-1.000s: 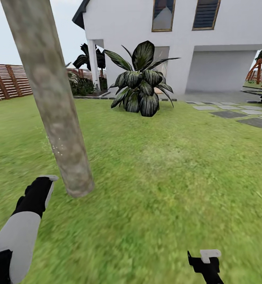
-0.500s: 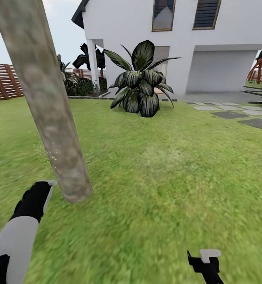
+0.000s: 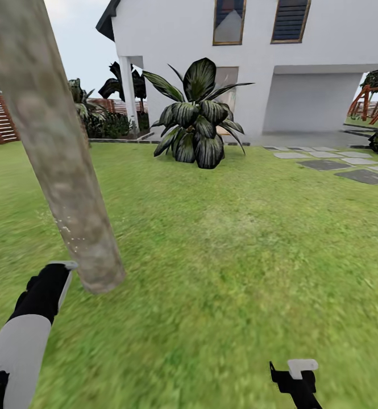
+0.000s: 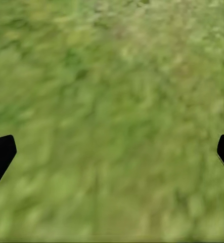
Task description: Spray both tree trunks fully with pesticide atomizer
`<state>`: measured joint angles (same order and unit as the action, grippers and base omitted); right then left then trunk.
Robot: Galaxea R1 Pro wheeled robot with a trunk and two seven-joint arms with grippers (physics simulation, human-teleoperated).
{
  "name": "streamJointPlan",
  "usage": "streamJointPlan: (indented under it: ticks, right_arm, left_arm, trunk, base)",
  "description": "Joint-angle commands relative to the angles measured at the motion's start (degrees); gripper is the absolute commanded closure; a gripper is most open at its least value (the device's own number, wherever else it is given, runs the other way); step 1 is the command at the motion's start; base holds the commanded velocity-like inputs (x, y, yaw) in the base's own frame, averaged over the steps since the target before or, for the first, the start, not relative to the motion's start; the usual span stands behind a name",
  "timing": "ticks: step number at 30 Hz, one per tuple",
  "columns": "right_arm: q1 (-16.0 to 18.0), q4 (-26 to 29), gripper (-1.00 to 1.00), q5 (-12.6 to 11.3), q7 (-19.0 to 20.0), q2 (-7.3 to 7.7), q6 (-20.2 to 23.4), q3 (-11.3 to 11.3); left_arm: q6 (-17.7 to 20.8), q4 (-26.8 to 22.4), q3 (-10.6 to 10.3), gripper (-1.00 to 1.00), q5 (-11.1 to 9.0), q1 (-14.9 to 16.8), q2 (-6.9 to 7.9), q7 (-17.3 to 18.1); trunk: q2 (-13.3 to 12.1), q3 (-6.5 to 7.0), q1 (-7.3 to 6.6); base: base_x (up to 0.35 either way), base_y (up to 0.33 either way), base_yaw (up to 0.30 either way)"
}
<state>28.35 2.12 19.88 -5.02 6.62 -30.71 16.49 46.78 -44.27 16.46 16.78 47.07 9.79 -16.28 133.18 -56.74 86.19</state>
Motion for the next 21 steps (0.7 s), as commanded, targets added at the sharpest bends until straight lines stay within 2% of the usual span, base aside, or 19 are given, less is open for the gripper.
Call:
streamJointPlan:
  ticks: [1, 14, 21]
  right_arm:
    - [0.0, -0.1, -1.0, 0.6, -0.4, -0.02, -0.1, 0.2]
    - [0.0, -0.1, -1.0, 0.6, -0.4, -0.02, -0.1, 0.2]
    - [0.0, -0.1, -1.0, 0.6, -0.4, 0.01, -0.1, 0.2]
  left_arm:
    - [0.2, -0.1, 0.1, 1.0, -0.1, 0.0, 0.03, -0.2]
    - [0.2, -0.2, 0.3, 1.0, 0.0, 0.0, 0.14, -0.1]
    - [0.3, -0.3, 0.3, 1.0, 0.0, 0.0, 0.13, -0.1]
  trunk:
    - [0.0, -0.05, -0.01]
    - [0.0, -0.05, -0.01]
    - [0.0, -0.05, -0.01]
  base:
    - [0.0, -0.265, 0.0]
    - [0.0, -0.271, 0.002]
    - [0.0, -0.272, 0.209]
